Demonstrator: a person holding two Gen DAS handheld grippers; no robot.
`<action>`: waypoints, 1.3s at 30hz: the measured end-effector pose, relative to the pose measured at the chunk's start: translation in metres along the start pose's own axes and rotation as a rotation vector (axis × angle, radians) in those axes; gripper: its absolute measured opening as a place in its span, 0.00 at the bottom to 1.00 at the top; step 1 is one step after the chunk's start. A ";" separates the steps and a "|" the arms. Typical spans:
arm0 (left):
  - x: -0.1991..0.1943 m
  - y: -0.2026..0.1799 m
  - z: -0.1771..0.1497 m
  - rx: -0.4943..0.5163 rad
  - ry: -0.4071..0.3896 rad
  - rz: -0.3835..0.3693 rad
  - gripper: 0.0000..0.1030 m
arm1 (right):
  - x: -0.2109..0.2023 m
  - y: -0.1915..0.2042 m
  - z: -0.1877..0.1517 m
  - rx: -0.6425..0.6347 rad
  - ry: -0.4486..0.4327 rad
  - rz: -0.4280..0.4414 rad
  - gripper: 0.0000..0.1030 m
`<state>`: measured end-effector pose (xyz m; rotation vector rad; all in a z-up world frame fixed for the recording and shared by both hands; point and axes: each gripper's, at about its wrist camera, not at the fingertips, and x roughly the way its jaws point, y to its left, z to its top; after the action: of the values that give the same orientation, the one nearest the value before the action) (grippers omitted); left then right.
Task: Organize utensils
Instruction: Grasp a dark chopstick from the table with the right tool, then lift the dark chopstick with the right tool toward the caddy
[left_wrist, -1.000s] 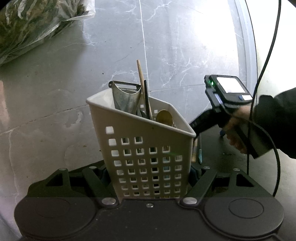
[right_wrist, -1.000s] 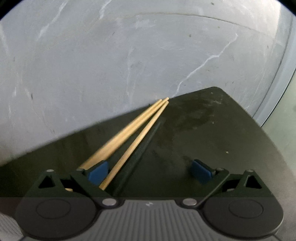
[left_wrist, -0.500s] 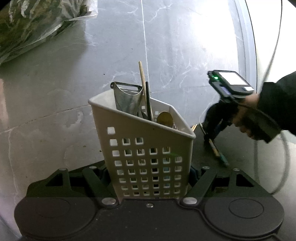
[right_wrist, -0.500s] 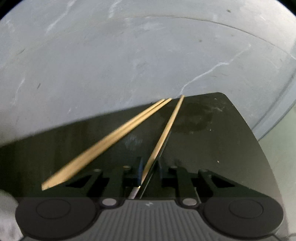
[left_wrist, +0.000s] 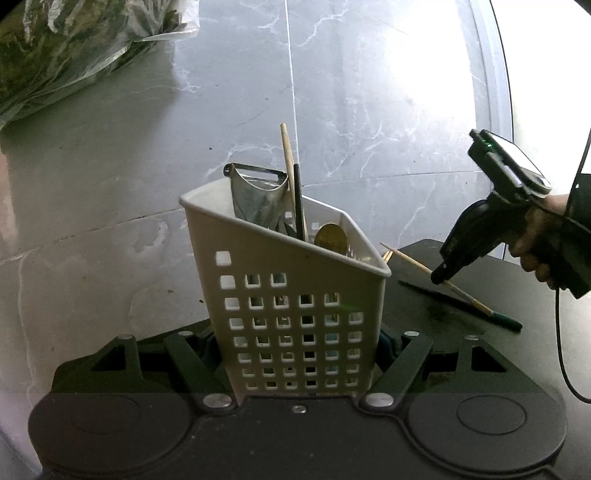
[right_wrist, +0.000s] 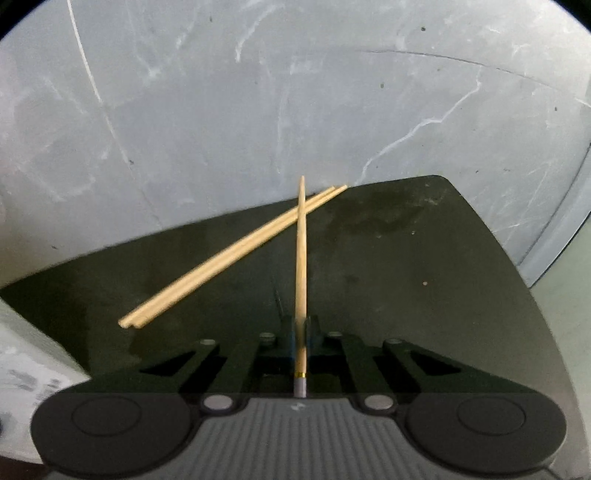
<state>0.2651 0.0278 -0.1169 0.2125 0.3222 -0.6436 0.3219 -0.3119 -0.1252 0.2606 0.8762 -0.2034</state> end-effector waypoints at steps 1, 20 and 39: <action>0.000 0.000 0.000 0.000 0.000 0.000 0.75 | 0.002 0.000 -0.002 0.009 0.015 0.008 0.04; -0.001 -0.001 0.002 0.005 0.004 0.003 0.75 | 0.004 0.004 0.017 -0.216 0.181 0.016 0.07; -0.002 -0.001 0.000 0.012 -0.001 0.005 0.75 | -0.025 -0.006 -0.007 -0.200 0.116 0.070 0.05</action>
<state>0.2635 0.0280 -0.1160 0.2240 0.3171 -0.6403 0.2991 -0.3137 -0.1111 0.1165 0.9932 -0.0352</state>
